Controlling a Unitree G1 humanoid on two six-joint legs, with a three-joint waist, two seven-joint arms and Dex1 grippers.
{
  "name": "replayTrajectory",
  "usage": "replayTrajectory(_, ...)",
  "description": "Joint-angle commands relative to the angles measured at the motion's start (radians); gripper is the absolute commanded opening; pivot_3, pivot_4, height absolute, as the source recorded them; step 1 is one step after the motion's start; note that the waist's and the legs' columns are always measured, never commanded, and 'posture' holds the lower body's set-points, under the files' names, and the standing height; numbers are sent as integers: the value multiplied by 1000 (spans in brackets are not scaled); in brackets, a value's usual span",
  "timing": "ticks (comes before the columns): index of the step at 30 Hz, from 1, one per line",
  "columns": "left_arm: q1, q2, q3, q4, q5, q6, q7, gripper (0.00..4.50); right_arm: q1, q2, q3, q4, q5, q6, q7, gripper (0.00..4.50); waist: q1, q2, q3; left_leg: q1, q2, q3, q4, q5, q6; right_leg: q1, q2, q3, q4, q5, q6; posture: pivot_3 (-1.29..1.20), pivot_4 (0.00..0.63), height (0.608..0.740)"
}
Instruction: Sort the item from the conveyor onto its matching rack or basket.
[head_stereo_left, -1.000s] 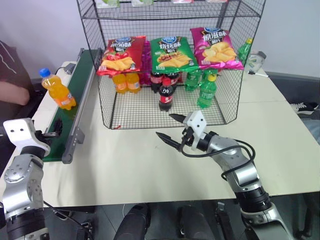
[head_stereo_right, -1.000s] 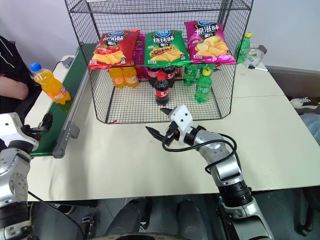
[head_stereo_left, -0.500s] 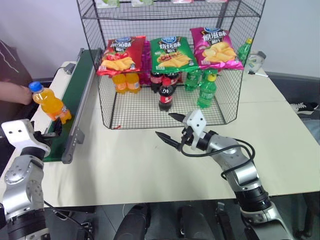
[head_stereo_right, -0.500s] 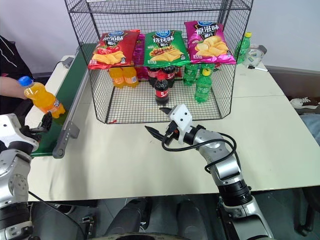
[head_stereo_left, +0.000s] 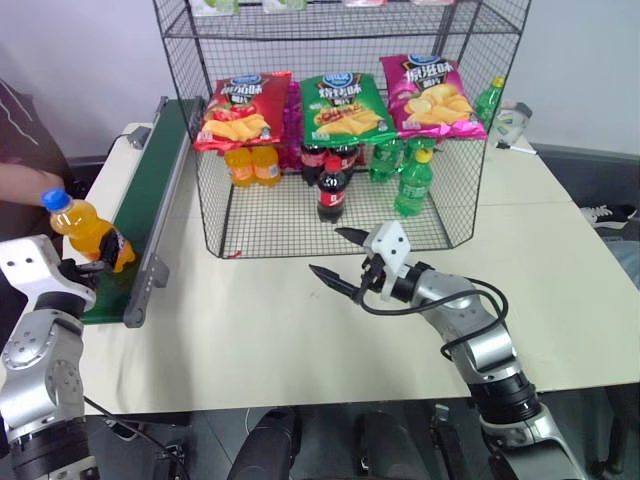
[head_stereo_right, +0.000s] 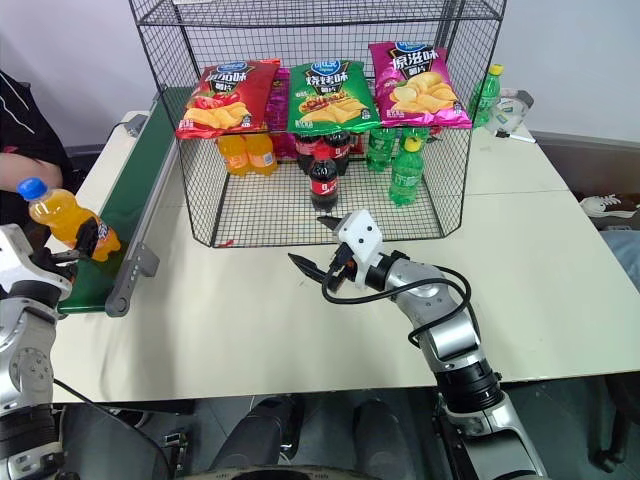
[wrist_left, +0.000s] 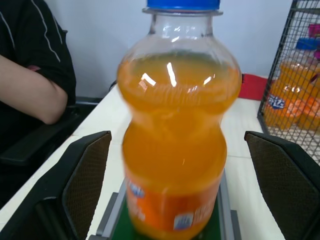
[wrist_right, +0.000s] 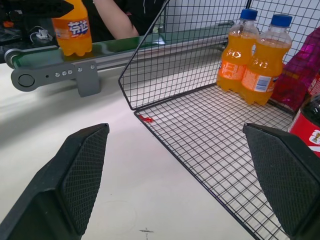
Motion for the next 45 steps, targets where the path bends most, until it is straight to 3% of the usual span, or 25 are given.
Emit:
replayTrajectory(1, -9, 21, 33, -44, -7, -18, 5, 4466, -8, 12, 1, -28, 10, -12, 1, 4500, 0, 0, 0, 0, 0, 0, 0, 0, 0, 0, 0, 0, 0, 0, 0, 0, 150, 740)
replayTrajectory(6, -5, 21, 30, -48, -5, -17, 6, 4466, -3, 11, 1, -32, 9, -11, 0, 4500, 0, 0, 0, 0, 0, 0, 0, 0, 0, 0, 0, 0, 0, 0, 0, 0, 150, 740)
replayTrajectory(10, 2, 16, 26, -65, -5, -14, 10, 2843, -1, 11, 1, -35, 9, -10, 0, 4500, 2, 0, 0, 0, 0, 0, 0, 0, 0, 0, 0, 0, 0, 0, 0, 0, 150, 740)
replayTrajectory(11, 2, 15, 26, -70, -6, -11, 12, 2651, -1, 11, 2, -34, 9, -10, -1, 4500, 2, 0, 0, 0, 0, 0, 0, 0, 0, 0, 0, 0, 0, 0, 0, 0, 150, 740)
replayTrajectory(22, -73, 78, 33, -199, -67, 45, -12, 2651, -5, 6, 5, -30, 9, -13, 5, 4500, 2, -1, 0, 0, 0, 0, 0, 0, 0, 0, 0, 0, 0, 0, 0, 0, 150, 740)
replayTrajectory(31, -182, 148, -141, -356, -200, 257, -127, 2651, -12, -38, -60, -62, 27, 0, 2, 4500, -1, -1, 0, 0, 0, 0, 1, 0, 0, 2, 0, 0, 0, 0, 0, 0, 150, 740)
replayTrajectory(37, -220, 52, -326, -319, -112, 273, -94, 2651, 3, -74, -101, -89, 31, 10, -11, 4500, -2, 0, 0, 0, 0, 0, 0, 0, 0, 4, 1, 0, 1, 0, 0, 0, 150, 740)
replayTrajectory(45, -356, -181, -490, 146, 164, -114, -56, 2651, 13, -81, -111, -114, 32, 26, -30, 4500, 9, -1, 0, 0, -1, 0, 1, 1, 0, 5, 0, -1, 1, 0, 0, 0, 150, 740)
